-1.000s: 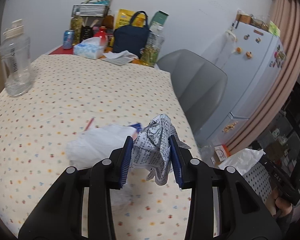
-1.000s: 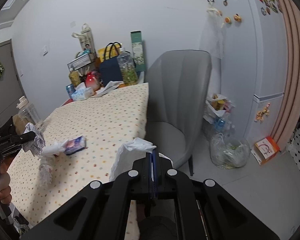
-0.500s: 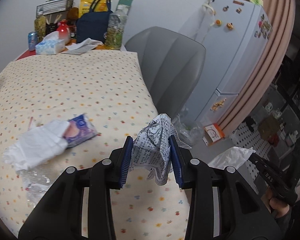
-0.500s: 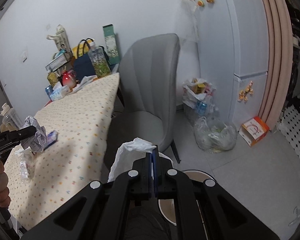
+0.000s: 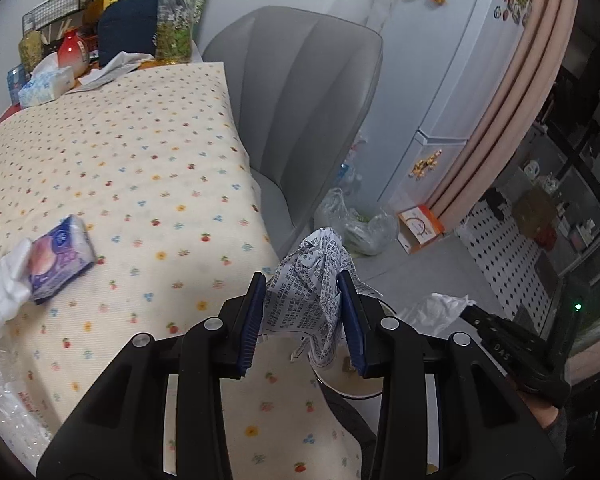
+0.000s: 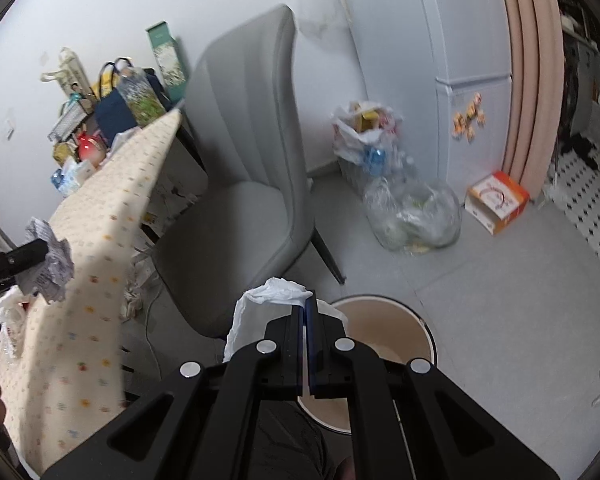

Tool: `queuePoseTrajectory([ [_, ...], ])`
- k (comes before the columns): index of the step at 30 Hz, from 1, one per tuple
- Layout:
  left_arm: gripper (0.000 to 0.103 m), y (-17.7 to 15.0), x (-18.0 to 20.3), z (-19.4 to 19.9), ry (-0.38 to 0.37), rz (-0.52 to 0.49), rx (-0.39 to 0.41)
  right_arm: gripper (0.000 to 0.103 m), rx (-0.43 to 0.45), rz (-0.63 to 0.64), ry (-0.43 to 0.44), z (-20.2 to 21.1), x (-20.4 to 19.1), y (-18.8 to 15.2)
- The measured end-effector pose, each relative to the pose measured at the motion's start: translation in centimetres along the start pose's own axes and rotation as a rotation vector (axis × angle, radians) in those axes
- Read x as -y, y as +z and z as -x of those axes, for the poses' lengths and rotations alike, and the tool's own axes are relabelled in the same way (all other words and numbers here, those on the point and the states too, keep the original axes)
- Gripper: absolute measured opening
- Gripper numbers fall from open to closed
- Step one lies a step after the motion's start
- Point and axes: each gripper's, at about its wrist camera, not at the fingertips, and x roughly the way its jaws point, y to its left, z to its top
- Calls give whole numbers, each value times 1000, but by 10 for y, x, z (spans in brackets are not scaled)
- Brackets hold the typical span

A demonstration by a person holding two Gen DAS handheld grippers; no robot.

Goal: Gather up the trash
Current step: 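Carry the white bag into the bin and open the right tool while the left tool carries the paper, then open the left tool to drop the grey paper into the bin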

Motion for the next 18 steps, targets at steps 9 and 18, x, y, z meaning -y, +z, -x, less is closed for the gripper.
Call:
queuePoseTrajectory([
  [9, 37, 1, 23, -32, -6, -42, -59, 45, -167, -101, -14, -63, 43, -28],
  [18, 37, 0, 52, -58, -32, -91, -112, 57, -188, -180, -29, -62, 77, -45],
])
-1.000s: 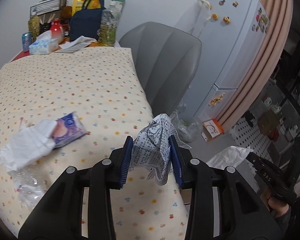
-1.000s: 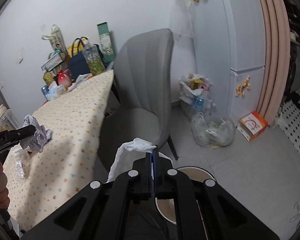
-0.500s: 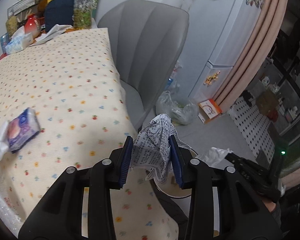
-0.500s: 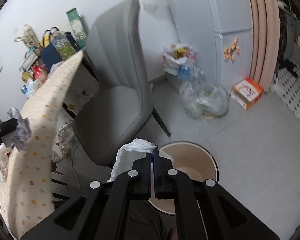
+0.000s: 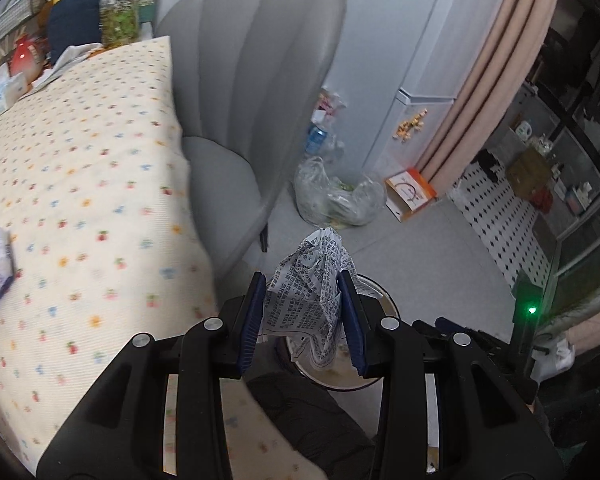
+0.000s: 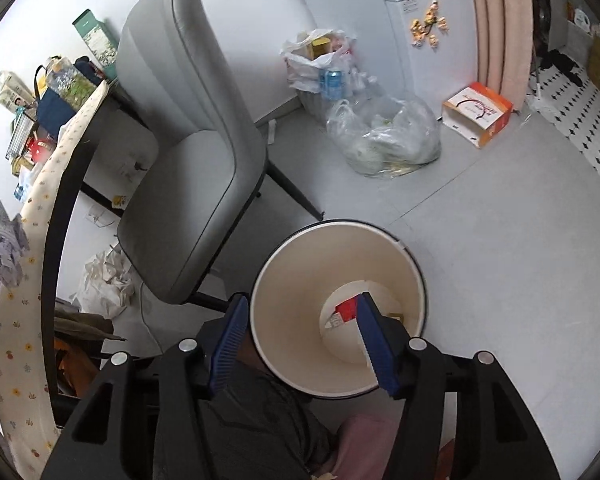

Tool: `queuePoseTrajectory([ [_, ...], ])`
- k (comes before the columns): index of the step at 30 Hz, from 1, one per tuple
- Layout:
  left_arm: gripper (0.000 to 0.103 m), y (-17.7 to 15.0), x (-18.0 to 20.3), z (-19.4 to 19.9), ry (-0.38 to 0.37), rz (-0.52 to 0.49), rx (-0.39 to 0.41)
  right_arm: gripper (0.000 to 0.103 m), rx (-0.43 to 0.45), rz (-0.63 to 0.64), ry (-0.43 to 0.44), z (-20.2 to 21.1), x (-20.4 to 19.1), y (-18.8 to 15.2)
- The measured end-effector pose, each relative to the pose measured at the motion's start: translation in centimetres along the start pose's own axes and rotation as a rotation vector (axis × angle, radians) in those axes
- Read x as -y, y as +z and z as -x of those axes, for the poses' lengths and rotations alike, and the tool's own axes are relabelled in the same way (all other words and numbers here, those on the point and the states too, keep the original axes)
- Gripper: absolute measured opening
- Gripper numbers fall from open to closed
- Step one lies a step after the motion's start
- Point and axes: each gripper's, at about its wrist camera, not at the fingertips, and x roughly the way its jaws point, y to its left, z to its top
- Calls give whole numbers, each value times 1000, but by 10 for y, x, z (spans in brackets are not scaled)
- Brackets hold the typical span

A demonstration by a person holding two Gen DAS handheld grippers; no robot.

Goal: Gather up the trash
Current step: 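Open the left tool to drop the grey paper into the bin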

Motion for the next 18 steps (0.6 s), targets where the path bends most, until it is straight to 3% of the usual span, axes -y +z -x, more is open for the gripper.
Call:
queuePoseTrajectory([
  [13, 39, -2, 57, -43, -98, -69, -93, 61, 79, -5, -70, 61, 30, 3],
  [15, 53, -3, 67, -49, -133, -79, -108, 61, 87, -11, -75, 68, 34, 2],
  [17, 77, -3, 75, -50, -152, -91, -101, 62, 96, -17, -83, 74, 38, 2],
  [18, 81, -3, 77, -50, -154, -94, -94, 62, 100, -21, -86, 76, 40, 2],
])
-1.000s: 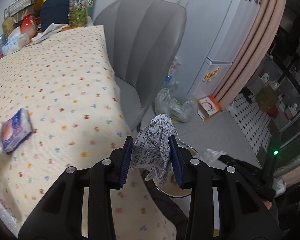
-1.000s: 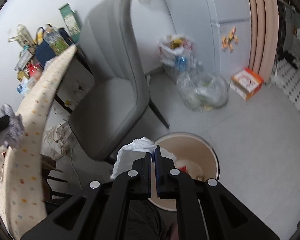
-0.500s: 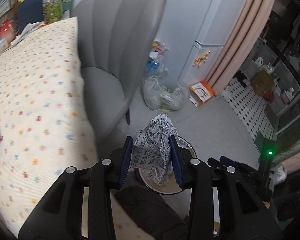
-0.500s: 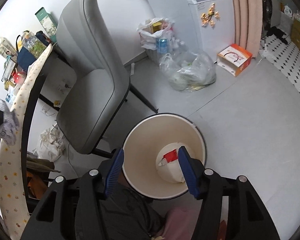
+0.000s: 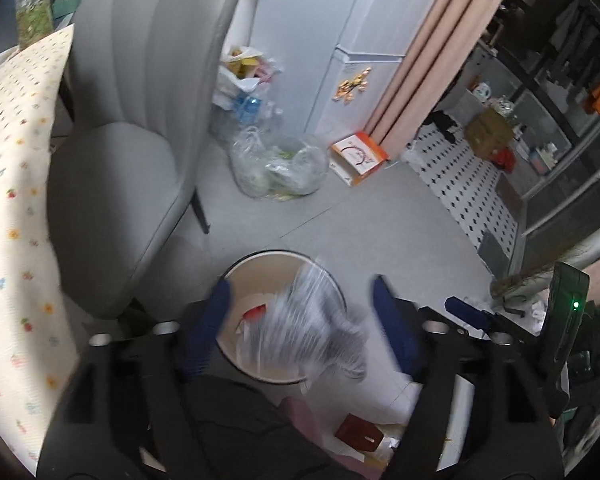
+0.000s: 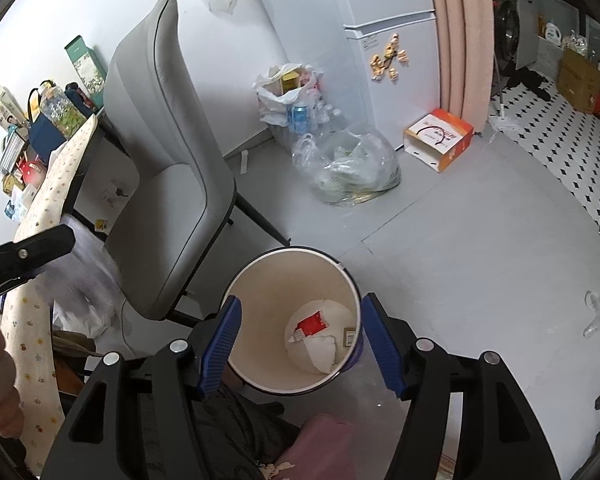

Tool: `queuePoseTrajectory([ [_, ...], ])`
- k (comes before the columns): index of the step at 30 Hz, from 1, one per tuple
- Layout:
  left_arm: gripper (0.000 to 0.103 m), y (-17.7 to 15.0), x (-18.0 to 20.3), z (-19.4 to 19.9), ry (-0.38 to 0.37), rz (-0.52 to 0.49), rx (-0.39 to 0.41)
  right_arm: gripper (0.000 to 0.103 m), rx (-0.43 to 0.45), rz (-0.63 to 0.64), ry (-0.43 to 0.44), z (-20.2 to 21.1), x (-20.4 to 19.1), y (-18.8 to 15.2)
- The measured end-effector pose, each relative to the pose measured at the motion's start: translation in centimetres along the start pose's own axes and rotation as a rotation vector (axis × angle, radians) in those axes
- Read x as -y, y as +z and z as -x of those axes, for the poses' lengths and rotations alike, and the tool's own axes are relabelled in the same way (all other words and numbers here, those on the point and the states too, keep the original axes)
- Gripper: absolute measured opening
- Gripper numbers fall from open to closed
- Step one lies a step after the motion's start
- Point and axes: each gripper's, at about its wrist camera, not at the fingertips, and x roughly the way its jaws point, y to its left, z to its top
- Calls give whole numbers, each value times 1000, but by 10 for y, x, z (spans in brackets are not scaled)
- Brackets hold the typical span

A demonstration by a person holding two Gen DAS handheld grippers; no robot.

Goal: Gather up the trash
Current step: 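Open the left tool to drop the grey paper into the bin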

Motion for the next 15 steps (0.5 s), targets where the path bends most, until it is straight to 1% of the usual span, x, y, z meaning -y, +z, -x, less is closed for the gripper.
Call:
queuePoseTrajectory([
  [1, 88, 0, 1, 1, 5, -1, 5, 63, 3, -3, -3, 2, 1, 1],
  [2, 92, 1, 1, 2, 15, 3, 11, 64, 7, -6, -6, 4, 2, 1],
  [3, 93, 0, -1, 5, 18, 8, 16, 65, 9, -7, -6, 5, 3, 1],
  [6, 95, 1, -9, 13, 20, 29, 34, 74, 21, -2, -6, 10, -2, 3],
  [8, 96, 1, -15, 21, 37, 41, 50, 83, 27, 4, -4, 12, -7, 4],
  [11, 97, 0, -27, 35, 51, 68, 76, 90, 39, 19, 6, 17, -21, 5],
  [14, 97, -3, -40, 52, 64, 89, 102, 95, 52, 45, 12, 23, -36, 5],
  [15, 97, -4, -45, 60, 69, 96, 114, 95, 55, 53, 12, 24, -40, 5],
])
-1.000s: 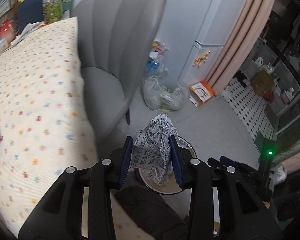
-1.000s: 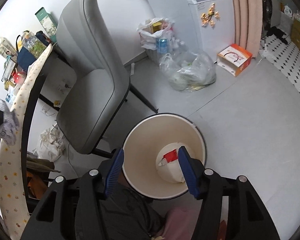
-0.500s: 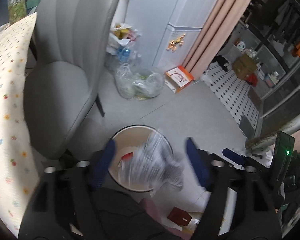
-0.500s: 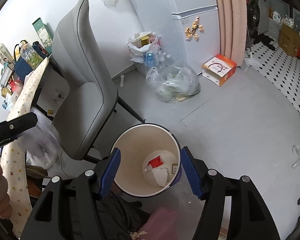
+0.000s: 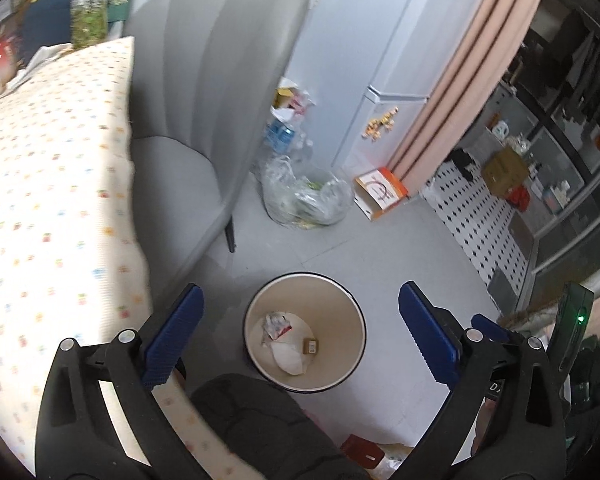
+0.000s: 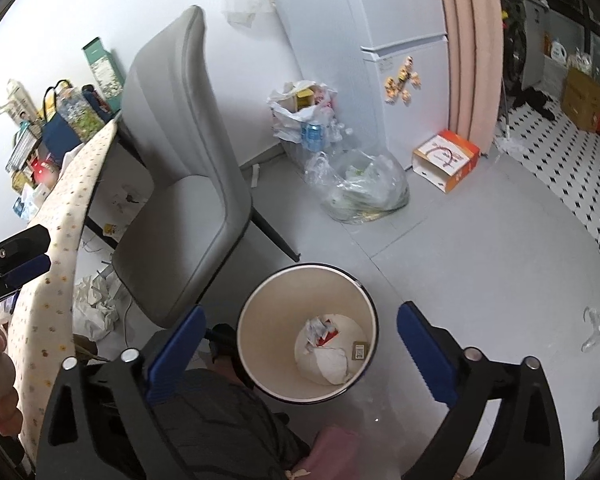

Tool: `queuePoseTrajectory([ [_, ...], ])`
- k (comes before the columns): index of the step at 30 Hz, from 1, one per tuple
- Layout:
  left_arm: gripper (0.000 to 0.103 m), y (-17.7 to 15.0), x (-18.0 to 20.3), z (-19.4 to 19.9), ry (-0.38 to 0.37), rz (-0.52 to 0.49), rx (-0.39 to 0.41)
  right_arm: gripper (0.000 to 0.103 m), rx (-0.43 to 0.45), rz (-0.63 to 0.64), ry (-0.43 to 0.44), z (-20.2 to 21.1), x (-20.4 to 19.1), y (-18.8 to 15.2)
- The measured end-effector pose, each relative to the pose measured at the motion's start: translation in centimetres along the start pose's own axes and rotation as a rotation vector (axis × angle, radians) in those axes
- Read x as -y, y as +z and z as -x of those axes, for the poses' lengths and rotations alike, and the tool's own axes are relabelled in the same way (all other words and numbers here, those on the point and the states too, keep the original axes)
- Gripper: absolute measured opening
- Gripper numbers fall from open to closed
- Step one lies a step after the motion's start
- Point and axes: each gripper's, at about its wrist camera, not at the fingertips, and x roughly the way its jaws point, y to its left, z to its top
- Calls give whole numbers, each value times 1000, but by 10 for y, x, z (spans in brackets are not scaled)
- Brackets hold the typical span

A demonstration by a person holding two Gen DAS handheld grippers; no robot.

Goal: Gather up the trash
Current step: 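Open the left tool to drop the grey paper into the bin, then move both tools back over the table trash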

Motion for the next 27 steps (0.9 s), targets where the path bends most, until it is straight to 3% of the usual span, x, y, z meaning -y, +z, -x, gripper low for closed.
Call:
queuePoseTrajectory([
  [9, 97, -10, -35, 54, 26, 60, 89, 95, 52, 33, 8, 25, -42, 8],
  [15, 97, -20, -62, 89, 39, 103, 153, 95, 27, 15, 99, 39, -72, 20],
  [18, 97, -23, -74, 104, 47, 119, 181, 95, 104, 26, 143, 57, -89, 19],
  [22, 97, -31, -90, 124, 66, 135, 214, 95, 181, 133, 162, 73, -119, 16],
  [27, 97, -43, -115, 149, 87, 179, 258, 95, 226, 227, 208, 88, -155, 7],
])
